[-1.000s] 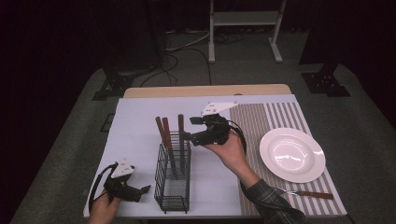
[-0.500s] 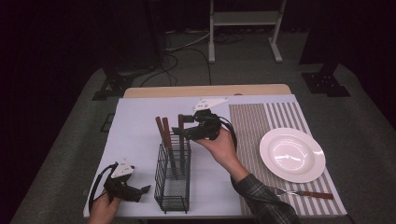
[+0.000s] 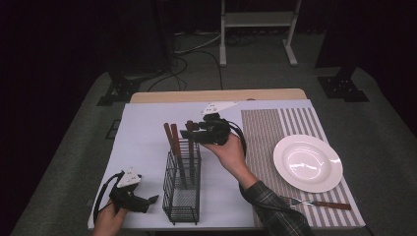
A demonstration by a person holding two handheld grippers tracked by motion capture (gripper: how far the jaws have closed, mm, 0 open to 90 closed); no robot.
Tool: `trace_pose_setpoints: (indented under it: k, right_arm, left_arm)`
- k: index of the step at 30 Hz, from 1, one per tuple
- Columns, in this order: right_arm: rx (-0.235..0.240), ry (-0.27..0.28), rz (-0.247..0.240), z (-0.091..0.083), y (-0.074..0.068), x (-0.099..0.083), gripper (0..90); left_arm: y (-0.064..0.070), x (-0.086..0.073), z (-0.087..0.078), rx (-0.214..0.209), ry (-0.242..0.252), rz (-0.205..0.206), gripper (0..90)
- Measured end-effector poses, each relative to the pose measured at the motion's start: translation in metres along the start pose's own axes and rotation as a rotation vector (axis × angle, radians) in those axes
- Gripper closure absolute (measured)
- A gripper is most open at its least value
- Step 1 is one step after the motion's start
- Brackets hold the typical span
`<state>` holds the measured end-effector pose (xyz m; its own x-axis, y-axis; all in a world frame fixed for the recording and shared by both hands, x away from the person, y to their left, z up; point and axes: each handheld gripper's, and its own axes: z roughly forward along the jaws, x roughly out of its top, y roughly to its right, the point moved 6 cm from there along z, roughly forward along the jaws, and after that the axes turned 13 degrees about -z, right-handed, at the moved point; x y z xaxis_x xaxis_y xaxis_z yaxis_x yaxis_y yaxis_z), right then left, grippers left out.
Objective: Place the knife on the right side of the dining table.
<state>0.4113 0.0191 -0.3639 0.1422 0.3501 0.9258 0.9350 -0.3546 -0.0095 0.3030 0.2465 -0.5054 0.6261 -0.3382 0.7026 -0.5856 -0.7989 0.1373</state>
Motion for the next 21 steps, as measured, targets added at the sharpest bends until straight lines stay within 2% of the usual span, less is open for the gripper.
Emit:
trace_pose_setpoints:
  k: [4, 9, 21]
  right_arm:
    - [-0.006, -0.001, 0.005, -0.002, 0.001, 0.000, 66.5]
    - [0.000, 0.006, 0.008, -0.005, -0.002, 0.000, 67.9]
    - [0.028, 0.028, -0.013, -0.021, -0.017, 0.005, 71.6]
  left_arm:
    - [0.000, 0.000, 0.000, 0.000, 0.000, 0.000, 0.0]
    - [0.000, 0.000, 0.000, 0.000, 0.000, 0.000, 0.0]
    - [0.000, 0.000, 0.000, 0.000, -0.004, 0.003, 0.0]
